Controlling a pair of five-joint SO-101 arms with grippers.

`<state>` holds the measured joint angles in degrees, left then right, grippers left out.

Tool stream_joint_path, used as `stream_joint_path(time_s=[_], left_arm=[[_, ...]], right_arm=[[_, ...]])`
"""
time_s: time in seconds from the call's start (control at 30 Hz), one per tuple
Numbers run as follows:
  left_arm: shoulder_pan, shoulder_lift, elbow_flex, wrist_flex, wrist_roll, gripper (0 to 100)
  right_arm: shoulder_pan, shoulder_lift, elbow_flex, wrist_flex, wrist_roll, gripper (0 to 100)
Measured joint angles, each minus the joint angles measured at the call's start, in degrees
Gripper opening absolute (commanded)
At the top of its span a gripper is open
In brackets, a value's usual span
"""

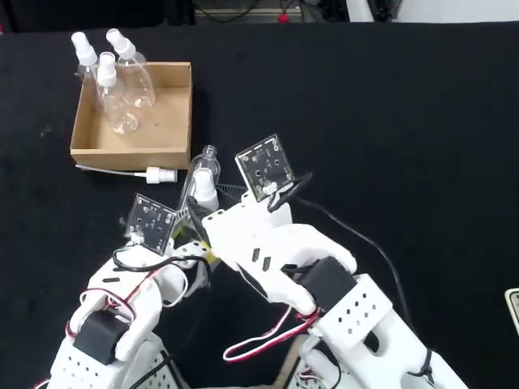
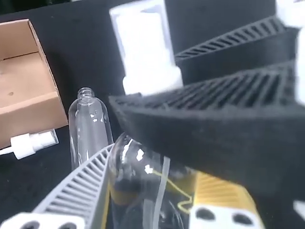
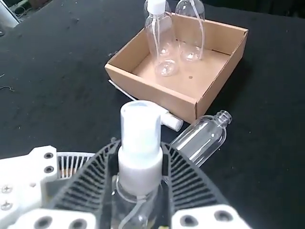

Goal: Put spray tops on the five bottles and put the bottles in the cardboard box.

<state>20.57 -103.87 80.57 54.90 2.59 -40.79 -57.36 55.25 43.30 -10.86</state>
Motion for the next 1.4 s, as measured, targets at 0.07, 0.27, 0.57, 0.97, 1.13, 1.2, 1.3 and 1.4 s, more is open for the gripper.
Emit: stream_joint_path(time_s=[0.07, 0.27, 0.57, 0.97, 1.13, 1.2, 1.3, 1.4], left_arm=[[-0.5, 0.0, 0.0, 0.0, 0.8, 16], [-0.7, 0.0, 0.0, 0.0, 1.2, 16], [-2.0, 0.1, 0.1, -0.1, 1.3, 16], [-6.8, -0.1, -0.1, -0.9, 1.3, 16], [-6.9, -0.1, -0.1, -0.9, 1.6, 16], [-7.0, -0.1, -0.1, -0.9, 1.8, 16], [-7.0, -0.1, -0.1, -0.9, 1.8, 16], [-6.9, -0.1, -0.1, -0.9, 1.8, 16]], right_arm=[[0.0, 0.0, 0.0, 0.0, 0.0, 2.6], [0.0, 0.0, 0.0, 0.0, 0.0, 9.6], [-0.8, -0.9, -0.1, 2.1, 0.0, 12.6], [-0.5, 0.1, -9.1, 10.8, 3.6, 12.4], [-0.4, 0.1, -15.8, 13.6, 7.9, 11.2], [-0.4, 0.1, -17.5, 12.5, 9.2, 4.6], [0.6, 0.1, -18.1, 6.9, 9.8, 2.3], [4.8, 1.1, -18.1, 0.1, 9.8, 1.1]])
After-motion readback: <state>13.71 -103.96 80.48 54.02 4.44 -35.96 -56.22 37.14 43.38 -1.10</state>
